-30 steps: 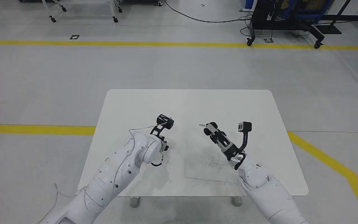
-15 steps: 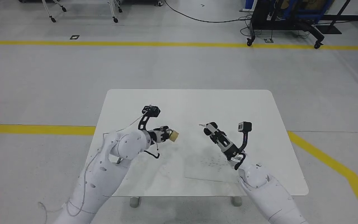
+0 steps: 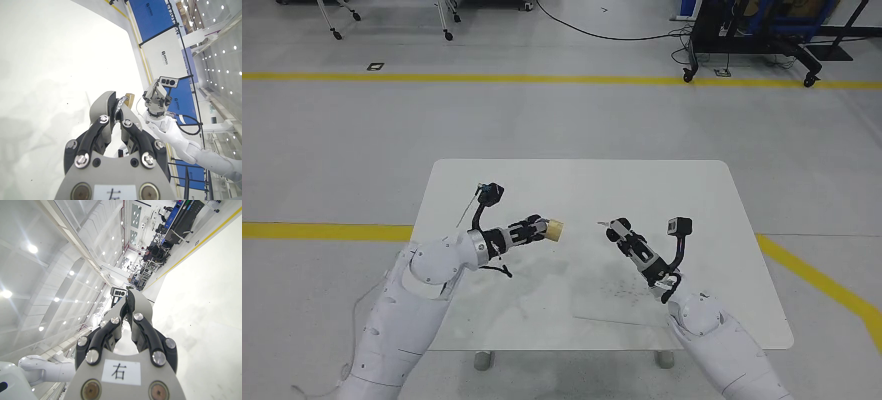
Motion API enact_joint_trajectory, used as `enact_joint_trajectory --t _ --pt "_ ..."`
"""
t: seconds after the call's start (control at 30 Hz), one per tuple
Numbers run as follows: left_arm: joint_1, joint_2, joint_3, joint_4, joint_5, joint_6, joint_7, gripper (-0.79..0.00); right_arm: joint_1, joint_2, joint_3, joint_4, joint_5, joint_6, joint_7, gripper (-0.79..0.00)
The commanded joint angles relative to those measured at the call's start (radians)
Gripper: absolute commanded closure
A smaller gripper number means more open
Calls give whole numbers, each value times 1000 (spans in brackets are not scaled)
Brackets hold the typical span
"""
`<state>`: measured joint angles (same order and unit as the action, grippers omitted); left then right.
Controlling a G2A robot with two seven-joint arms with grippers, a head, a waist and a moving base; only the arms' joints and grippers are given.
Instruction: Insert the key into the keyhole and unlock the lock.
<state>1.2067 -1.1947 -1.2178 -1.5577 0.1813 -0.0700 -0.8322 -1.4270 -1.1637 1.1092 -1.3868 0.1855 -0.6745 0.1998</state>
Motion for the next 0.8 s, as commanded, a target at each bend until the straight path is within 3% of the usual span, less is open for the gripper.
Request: enact_joint_trajectory --t 0.0,0.33,0.77 --pt "8 -1 15 -6 -6 2 4 0 2 -5 -11 -10 18 12 -2 0" --pt "-22 -21 50 112 -353 -5 -87 0 134 -91 -211 114 401 -105 55 0" --pt "-72 -27 102 167 -355 -13 -94 0 208 -148 -265 258 552 -205 182 0"
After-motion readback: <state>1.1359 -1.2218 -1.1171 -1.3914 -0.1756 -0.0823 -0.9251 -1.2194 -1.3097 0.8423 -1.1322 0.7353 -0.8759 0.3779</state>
